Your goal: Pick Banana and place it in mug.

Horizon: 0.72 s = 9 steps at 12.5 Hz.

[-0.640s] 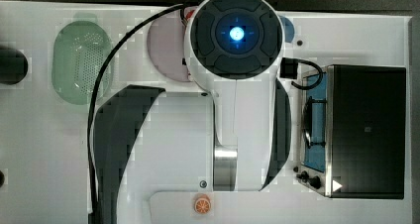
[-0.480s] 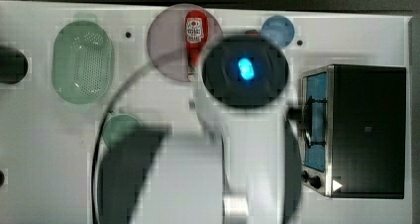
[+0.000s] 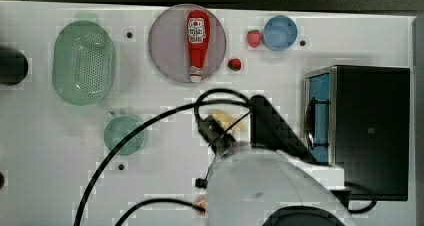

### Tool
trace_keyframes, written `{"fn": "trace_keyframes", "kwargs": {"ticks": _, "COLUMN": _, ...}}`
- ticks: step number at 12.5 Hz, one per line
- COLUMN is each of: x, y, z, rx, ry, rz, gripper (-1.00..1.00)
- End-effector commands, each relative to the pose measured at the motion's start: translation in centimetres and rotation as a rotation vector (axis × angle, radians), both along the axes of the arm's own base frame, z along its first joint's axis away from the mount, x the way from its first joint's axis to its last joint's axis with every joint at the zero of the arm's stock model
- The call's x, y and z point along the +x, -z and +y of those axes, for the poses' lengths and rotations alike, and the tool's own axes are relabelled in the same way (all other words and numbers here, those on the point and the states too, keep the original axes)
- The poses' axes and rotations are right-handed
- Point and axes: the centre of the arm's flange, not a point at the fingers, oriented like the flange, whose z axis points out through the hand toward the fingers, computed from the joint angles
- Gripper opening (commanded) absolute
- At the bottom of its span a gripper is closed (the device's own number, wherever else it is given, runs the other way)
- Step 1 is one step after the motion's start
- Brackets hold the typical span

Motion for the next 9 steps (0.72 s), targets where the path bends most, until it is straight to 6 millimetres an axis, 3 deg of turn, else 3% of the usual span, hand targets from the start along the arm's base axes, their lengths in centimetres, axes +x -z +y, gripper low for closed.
{"fn": "trace_keyframes", "kwargs": {"ticks": 1, "x": 3.0, "y": 11.9, "z": 0.2, "rx": 0.007, "ry": -0.005, "rz": 0.202, "gripper": 1.00}}
{"fn": "trace_keyframes", "kwargs": {"ticks": 9, "x": 5.2, "y": 28.9, "z": 1.1, "rx": -0.006, "ry": -0.265, "rz": 0.129, "gripper": 1.00}}
